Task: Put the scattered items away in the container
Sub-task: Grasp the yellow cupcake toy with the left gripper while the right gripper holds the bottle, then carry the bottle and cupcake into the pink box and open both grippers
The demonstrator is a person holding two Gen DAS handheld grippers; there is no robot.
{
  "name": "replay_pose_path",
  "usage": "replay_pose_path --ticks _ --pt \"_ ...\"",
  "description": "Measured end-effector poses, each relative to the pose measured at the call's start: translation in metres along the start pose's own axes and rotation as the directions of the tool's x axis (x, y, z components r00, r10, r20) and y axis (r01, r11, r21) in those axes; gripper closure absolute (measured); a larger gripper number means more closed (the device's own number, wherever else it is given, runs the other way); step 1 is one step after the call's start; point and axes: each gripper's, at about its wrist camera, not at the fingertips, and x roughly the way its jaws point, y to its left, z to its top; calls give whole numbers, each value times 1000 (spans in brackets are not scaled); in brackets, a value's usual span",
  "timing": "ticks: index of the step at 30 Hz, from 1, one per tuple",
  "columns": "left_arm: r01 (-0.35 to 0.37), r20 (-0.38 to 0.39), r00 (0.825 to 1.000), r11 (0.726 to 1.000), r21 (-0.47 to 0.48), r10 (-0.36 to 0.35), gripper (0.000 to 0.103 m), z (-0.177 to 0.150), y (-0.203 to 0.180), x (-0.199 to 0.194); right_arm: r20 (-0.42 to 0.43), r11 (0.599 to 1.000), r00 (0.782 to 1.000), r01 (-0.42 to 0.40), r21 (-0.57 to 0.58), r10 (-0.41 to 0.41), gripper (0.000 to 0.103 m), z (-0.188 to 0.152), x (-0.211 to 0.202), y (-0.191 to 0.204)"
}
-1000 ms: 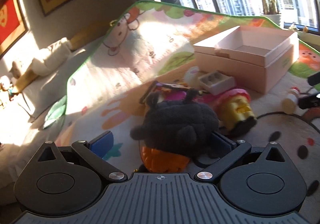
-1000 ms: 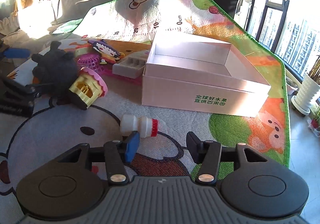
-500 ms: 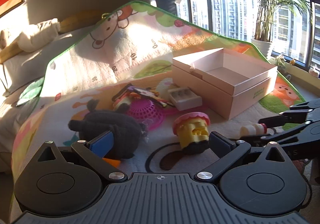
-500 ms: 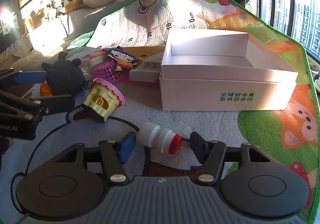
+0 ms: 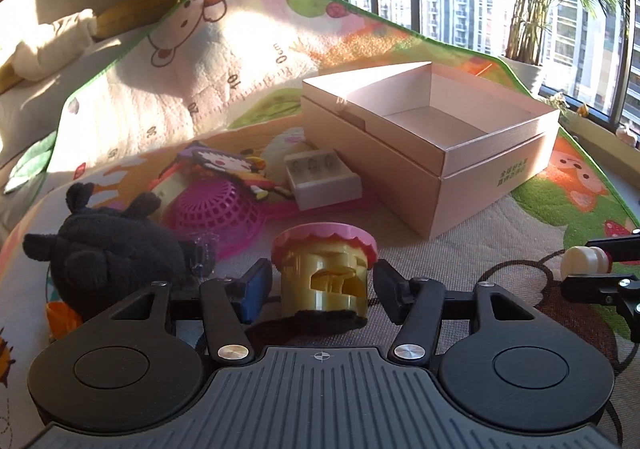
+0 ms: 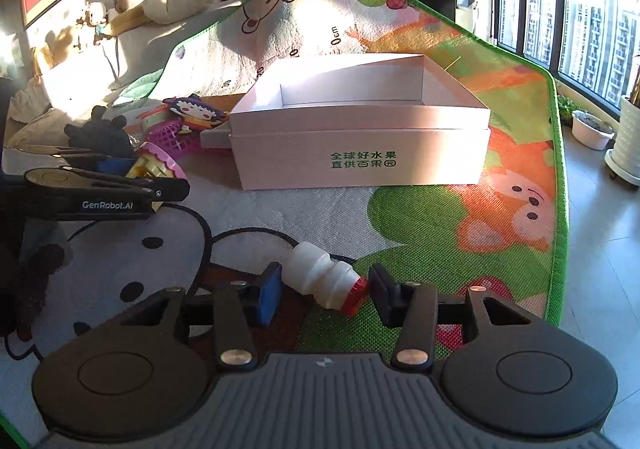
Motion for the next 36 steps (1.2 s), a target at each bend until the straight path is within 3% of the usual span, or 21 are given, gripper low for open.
replay_pose_path --ticks 5,12,14,16,18,21,22,25,27,31,36 --pt "12 4 1000 1000 -11 -12 48 -3 3 -11 6 1000 1000 -1 -5 1 53 2 2 2" --pt "115 -18 993 993 -9 -115 48 -24 -4 -45 3 999 1000 22 -36 -22 52 1 3 8" --pt "141 -40 989 990 -15 -141 55 -33 -4 -54 3 999 1000 29 -43 -29 52 1 2 10" --pt "174 -71 982 985 -18 -175 55 -43 -4 -63 3 998 999 34 -49 -34 52 0 2 11" --pt "181 -77 980 983 -6 -181 50 -48 -6 -71 4 998 999 37 -54 -37 53 0 1 11" --pt "135 -55 989 991 7 -135 23 -45 -8 -71 1 998 999 37 -52 -37 56 0 1 11" --pt "126 -45 991 992 10 -125 19 -43 -9 -69 -3 998 999 39 -45 -39 56 0 0 11" --pt "121 -34 992 992 24 -120 19 -34 -15 -57 -19 999 999 42 -32 -43 56 1 -4 9" --pt "112 -40 993 993 31 -111 23 -32 -19 -48 -24 999 999 41 -29 -42 56 -1 -9 7" --pt "111 -51 993 993 35 -109 48 -34 -24 -44 -30 999 999 40 -35 -41 56 -7 -23 1" --pt "164 -40 986 984 75 -161 50 -35 -38 -57 -52 999 998 27 -39 -29 56 -13 -35 -7"
